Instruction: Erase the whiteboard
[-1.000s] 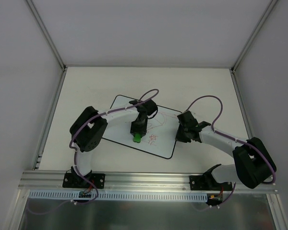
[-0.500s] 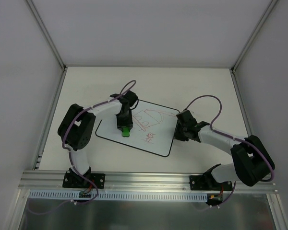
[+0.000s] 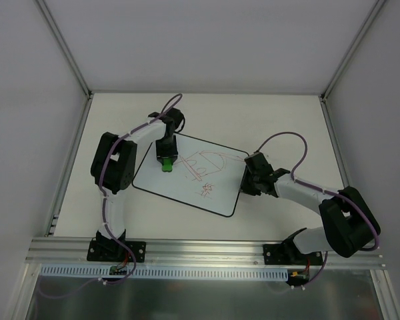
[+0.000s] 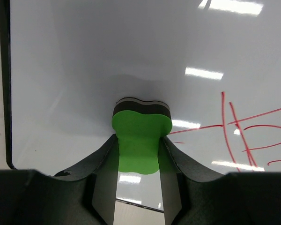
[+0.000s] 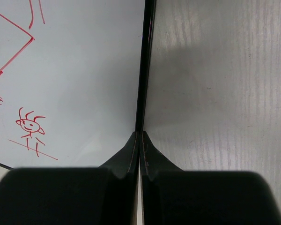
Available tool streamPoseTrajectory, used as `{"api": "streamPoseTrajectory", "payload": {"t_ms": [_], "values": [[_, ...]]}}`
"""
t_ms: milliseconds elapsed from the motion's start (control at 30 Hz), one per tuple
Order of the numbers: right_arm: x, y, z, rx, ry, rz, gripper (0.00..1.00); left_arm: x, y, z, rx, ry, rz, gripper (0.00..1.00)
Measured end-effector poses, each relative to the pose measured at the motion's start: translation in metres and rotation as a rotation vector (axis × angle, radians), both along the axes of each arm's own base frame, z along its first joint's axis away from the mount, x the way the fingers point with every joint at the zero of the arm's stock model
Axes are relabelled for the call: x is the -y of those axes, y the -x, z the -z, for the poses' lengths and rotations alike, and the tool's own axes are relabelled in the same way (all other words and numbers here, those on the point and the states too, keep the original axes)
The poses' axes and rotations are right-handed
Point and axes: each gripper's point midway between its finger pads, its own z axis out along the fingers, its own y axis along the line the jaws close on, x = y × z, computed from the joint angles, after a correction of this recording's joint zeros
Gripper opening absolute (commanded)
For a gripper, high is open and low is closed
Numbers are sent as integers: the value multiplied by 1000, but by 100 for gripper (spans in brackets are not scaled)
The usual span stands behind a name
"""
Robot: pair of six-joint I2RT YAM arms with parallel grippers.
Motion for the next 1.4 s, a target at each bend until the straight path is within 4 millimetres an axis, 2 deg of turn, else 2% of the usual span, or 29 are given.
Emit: {"api": "streamPoseTrajectory", "payload": {"t_ms": [133,233,367,500,600,700,833,967,1067,1200,1267,1400], "values": [[0,0,0,1,-1,0,0,24,-10,0,16,5,61,0],[0,0,0,0,0,1,0,57,-7,1,29,10,147,0],[0,0,0,0,-1,2,0,100,10,2,42,19,263,0],[0,0,0,0,-1,3,0,123,30,3,44,22,332,0],[0,0,0,-1,-1,3,0,122,36,3,61,30,336,0],[0,0,0,0,-2,4,0,114,43,2,73,48,304,0],[0,0,0,1,-4,5,0,82,55,3,36,55,231,0],[-1,0,0,4,-8,6,0,38,52,3,-2,43,113,0],[-1,0,0,6,-9,7,1,24,50,3,-18,43,59,0],[-1,0,0,6,-9,7,1,33,51,3,-10,6,94,0],[-1,0,0,6,-9,8,0,49,54,3,-16,-10,140,0],[0,0,0,8,-12,10,0,109,59,3,-4,8,273,0]]}}
